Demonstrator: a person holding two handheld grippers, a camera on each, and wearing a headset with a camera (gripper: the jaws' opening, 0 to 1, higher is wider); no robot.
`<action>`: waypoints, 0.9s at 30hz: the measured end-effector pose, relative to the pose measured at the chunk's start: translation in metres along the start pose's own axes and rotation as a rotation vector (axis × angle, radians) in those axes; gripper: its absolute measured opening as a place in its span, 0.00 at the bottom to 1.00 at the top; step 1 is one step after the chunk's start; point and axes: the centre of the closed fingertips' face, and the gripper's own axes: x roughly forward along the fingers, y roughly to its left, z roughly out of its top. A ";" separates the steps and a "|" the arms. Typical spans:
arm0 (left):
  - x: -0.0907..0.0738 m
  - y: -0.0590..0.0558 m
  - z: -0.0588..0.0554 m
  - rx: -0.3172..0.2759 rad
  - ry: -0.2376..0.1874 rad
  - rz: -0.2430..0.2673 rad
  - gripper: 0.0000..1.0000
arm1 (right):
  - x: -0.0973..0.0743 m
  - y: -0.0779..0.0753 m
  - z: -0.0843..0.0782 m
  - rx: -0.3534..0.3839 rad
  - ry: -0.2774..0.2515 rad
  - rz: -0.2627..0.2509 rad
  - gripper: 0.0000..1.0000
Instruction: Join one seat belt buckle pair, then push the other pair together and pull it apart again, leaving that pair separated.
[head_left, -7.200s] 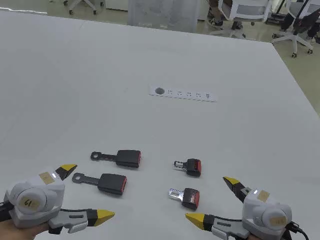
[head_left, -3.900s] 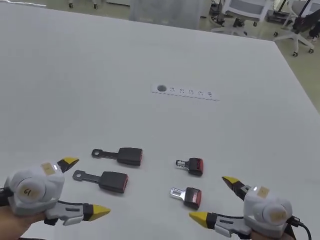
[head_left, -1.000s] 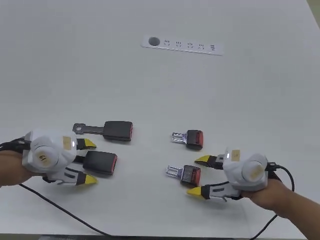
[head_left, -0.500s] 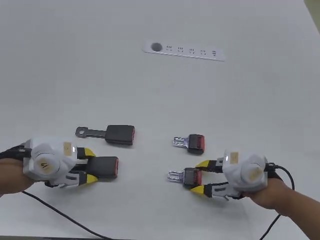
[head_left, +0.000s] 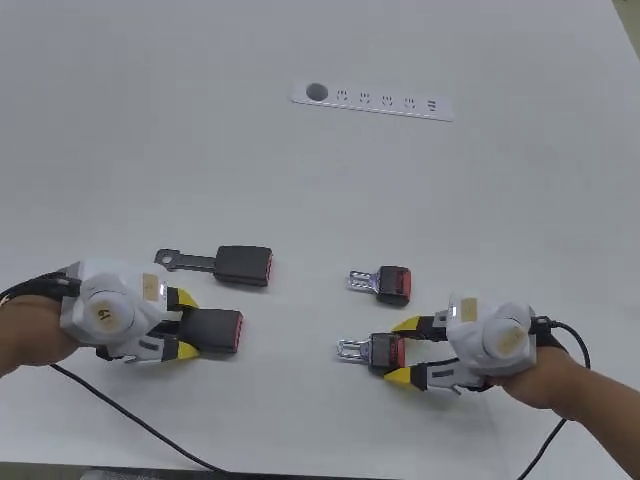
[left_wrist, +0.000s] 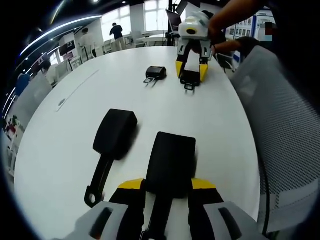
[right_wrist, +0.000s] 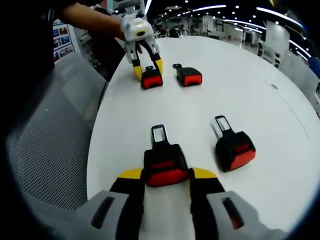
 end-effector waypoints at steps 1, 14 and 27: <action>0.000 0.000 0.000 0.002 0.000 0.000 0.34 | 0.000 0.000 0.000 0.002 -0.002 0.000 0.36; 0.003 0.003 -0.001 0.007 0.006 -0.004 0.34 | 0.009 0.001 0.011 0.022 -0.024 -0.009 0.36; 0.007 0.003 -0.002 0.013 0.019 -0.006 0.34 | 0.027 0.006 0.035 0.038 -0.066 0.003 0.36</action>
